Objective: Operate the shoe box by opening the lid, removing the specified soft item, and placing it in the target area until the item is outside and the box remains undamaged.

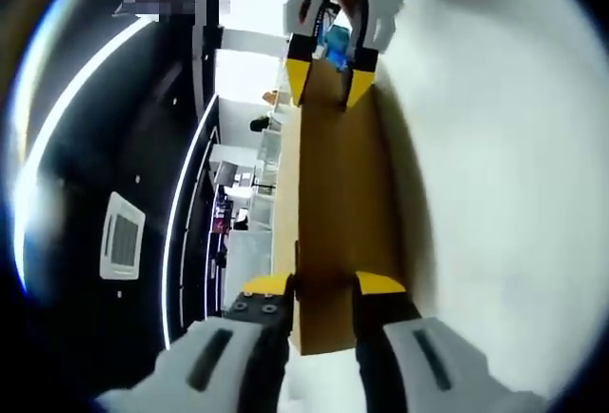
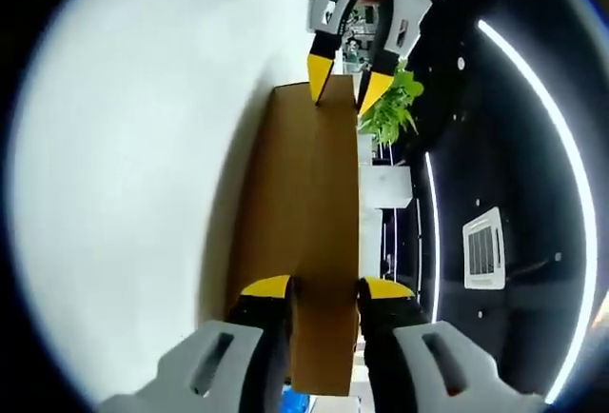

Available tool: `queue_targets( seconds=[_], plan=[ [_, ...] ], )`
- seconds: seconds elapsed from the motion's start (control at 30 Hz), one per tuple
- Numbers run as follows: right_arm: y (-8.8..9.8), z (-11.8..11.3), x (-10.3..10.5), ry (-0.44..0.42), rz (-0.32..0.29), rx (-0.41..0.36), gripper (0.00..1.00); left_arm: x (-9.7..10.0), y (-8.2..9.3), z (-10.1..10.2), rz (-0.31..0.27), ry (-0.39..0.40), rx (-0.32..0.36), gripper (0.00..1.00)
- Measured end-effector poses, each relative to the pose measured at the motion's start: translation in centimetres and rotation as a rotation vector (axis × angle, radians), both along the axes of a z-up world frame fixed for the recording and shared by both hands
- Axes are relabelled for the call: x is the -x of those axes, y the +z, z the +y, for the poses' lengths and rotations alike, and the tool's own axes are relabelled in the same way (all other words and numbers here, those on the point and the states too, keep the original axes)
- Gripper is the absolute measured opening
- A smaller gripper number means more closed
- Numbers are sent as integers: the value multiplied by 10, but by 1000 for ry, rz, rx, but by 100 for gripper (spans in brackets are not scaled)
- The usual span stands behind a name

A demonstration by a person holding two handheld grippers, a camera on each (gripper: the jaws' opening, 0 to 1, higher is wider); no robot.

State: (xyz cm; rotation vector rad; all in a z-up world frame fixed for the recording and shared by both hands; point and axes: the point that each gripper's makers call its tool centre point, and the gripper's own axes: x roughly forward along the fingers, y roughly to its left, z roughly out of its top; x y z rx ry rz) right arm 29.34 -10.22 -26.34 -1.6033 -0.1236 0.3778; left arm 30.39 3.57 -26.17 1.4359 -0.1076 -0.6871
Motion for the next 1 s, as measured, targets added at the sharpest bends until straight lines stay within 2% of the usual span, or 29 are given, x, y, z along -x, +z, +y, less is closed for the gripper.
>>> queue_targets(
  seconds=[0.43,1.0],
  plan=[
    [-3,0,-1,-2,2,-19,27,1,-4,0,15,6,15,26],
    [-4,0,-2,-5,-9,-36,27,-1,-4,-1,-37,0,-9,25]
  ],
)
